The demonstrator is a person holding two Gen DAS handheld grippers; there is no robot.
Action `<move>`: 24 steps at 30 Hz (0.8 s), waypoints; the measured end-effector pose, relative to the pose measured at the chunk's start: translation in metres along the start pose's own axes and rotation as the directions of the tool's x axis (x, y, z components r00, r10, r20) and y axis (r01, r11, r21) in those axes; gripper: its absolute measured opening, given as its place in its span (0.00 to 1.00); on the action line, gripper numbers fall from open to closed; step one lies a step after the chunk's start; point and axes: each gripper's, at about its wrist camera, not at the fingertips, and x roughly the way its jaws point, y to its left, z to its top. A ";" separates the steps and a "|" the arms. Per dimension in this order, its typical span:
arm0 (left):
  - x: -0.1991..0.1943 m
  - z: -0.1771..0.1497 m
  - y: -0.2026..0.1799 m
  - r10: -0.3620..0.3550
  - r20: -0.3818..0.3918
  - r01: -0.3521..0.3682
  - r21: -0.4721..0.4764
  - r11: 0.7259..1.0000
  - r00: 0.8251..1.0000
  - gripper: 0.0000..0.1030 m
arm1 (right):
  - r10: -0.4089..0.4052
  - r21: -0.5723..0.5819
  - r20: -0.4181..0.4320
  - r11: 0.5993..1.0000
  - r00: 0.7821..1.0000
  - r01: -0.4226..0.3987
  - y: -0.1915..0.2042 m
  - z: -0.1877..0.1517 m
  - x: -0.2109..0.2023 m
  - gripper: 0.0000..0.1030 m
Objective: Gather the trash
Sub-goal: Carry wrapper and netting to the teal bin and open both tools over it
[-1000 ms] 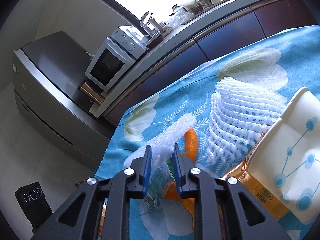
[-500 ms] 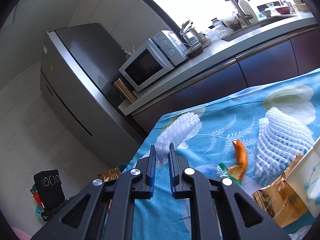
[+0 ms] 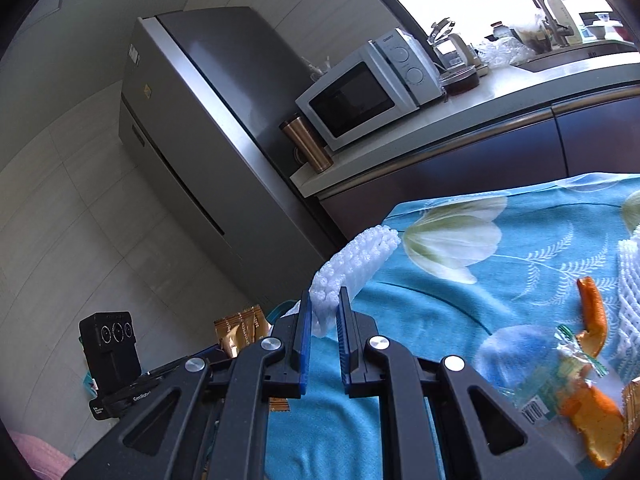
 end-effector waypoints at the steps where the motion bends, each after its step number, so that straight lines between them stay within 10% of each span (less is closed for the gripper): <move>1: -0.003 0.000 0.005 0.010 0.005 -0.010 -0.007 1.000 1.000 0.18 | 0.009 -0.005 -0.007 1.000 1.000 -0.009 0.003 0.000 0.004 0.11; 24: -0.045 0.000 0.121 0.278 0.022 -0.272 -0.149 0.951 0.960 0.18 | 0.154 -0.085 -0.212 0.981 0.965 -0.175 0.077 -0.008 0.132 0.11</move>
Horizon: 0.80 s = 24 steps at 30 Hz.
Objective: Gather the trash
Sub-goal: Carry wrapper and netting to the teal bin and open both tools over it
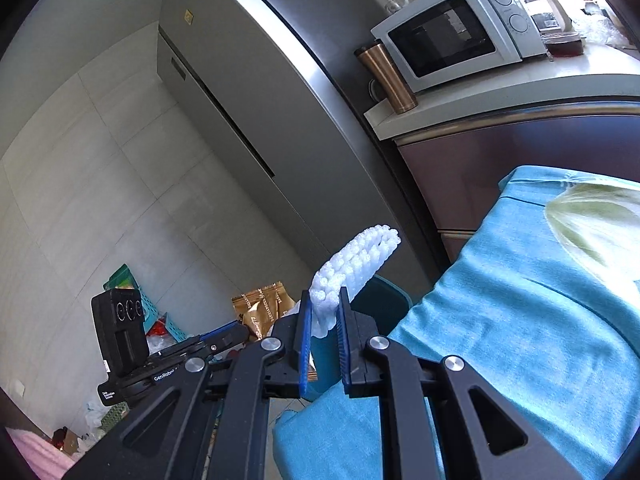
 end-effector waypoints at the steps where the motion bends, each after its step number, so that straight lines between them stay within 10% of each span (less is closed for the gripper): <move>1: 0.003 -0.001 0.004 0.010 -0.004 -0.010 -0.006 1.000 1.000 0.18 | 0.001 0.000 -0.012 1.000 1.000 -0.001 0.001 0.000 0.006 0.11; 24: 0.073 -0.011 0.054 0.143 -0.136 -0.150 -0.040 0.988 0.980 0.18 | -0.096 -0.062 -0.211 0.994 0.973 0.085 0.014 -0.013 0.115 0.11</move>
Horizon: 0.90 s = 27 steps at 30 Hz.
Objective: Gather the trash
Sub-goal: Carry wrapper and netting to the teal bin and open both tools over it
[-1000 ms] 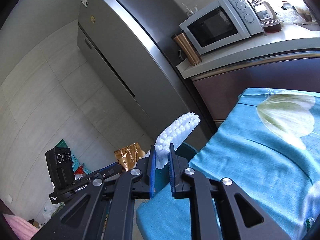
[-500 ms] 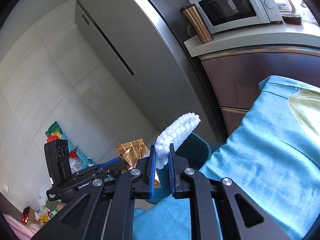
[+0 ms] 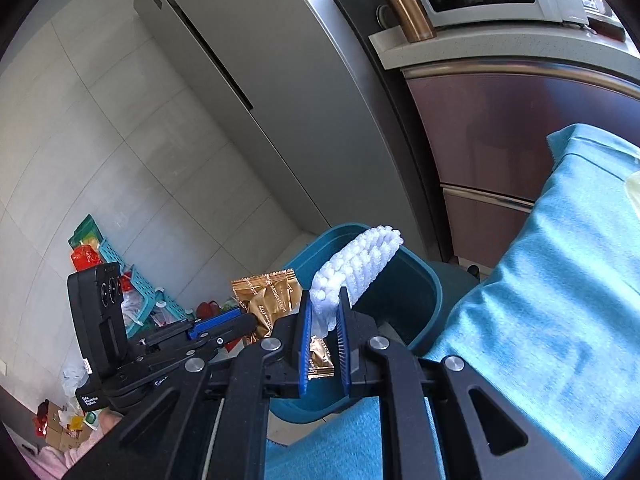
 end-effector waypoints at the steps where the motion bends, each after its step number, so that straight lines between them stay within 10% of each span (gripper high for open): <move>1: 0.003 0.001 0.000 0.003 -0.005 -0.003 0.001 1.000 1.000 0.18 | -0.004 -0.002 -0.005 1.000 1.000 0.004 0.001 0.001 0.005 0.11; 27: 0.023 -0.004 -0.008 -0.002 -0.021 0.002 0.008 1.000 1.000 0.16 | -0.055 0.024 -0.099 0.998 0.994 0.058 -0.003 -0.002 0.033 0.29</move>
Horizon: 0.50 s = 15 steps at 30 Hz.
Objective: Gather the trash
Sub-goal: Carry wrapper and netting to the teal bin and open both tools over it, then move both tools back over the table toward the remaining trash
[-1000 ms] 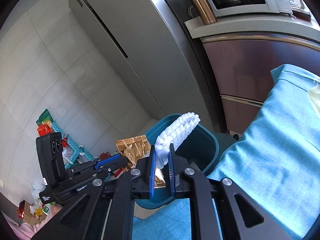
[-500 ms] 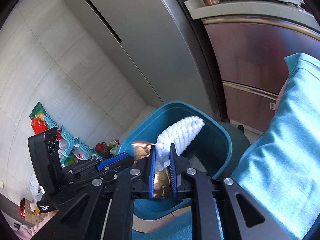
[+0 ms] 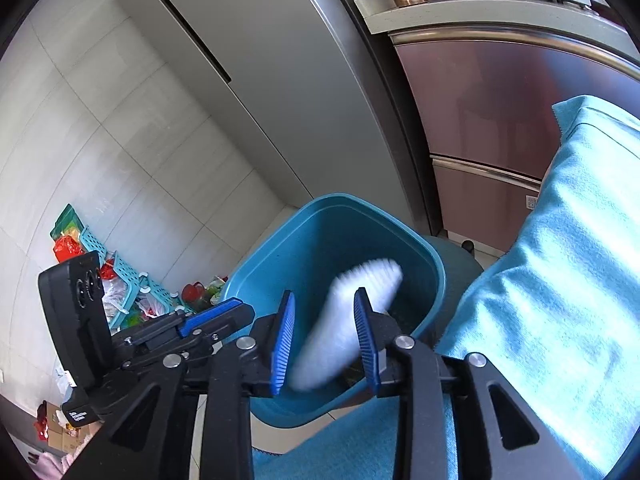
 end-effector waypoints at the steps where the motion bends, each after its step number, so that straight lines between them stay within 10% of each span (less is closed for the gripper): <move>1: -0.002 0.000 -0.001 -0.003 0.003 0.003 0.000 1.000 1.000 0.16 | -0.001 0.000 0.003 1.000 1.000 0.001 0.000 0.000 0.000 0.29; 15: -0.050 -0.003 -0.037 -0.104 0.113 0.095 0.084 0.992 0.988 0.44 | 0.018 -0.049 0.114 0.999 0.993 -0.013 -0.006 -0.025 -0.066 0.31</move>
